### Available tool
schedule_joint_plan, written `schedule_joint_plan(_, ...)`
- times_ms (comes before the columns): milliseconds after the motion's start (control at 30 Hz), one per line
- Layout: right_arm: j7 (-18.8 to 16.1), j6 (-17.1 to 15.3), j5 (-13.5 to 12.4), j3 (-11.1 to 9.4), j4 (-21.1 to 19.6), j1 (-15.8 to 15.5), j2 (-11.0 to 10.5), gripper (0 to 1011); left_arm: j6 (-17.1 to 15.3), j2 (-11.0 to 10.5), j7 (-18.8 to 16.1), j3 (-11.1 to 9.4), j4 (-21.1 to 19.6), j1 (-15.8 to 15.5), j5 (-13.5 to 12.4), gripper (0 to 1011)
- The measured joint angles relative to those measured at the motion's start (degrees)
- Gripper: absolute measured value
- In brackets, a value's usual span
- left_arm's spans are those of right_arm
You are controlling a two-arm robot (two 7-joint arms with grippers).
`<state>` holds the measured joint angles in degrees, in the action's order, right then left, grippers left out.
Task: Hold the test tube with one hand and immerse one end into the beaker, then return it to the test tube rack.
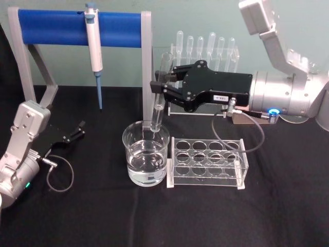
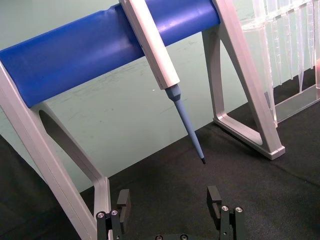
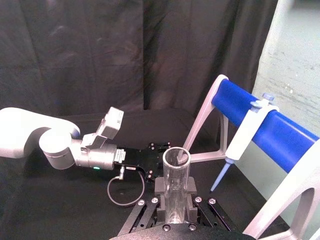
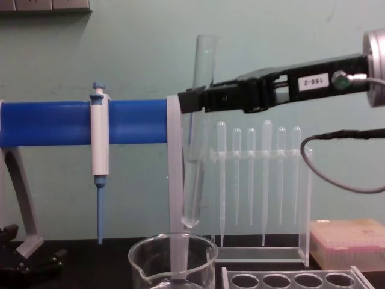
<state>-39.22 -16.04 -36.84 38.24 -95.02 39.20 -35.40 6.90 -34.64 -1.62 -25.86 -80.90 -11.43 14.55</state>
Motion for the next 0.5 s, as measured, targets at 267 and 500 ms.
schedule_joint_plan(267,1.0,1.0,1.1,1.8,2.1,0.0,1.6,224,0.0,0.0,0.0,0.0,0.0,0.0,0.0,1000)
schedule_joint_plan(500,1.5,2.3,3.4,3.4,4.7,-0.3,3.5,224,0.0,0.0,0.0,0.0,0.0,0.0,0.0,1000)
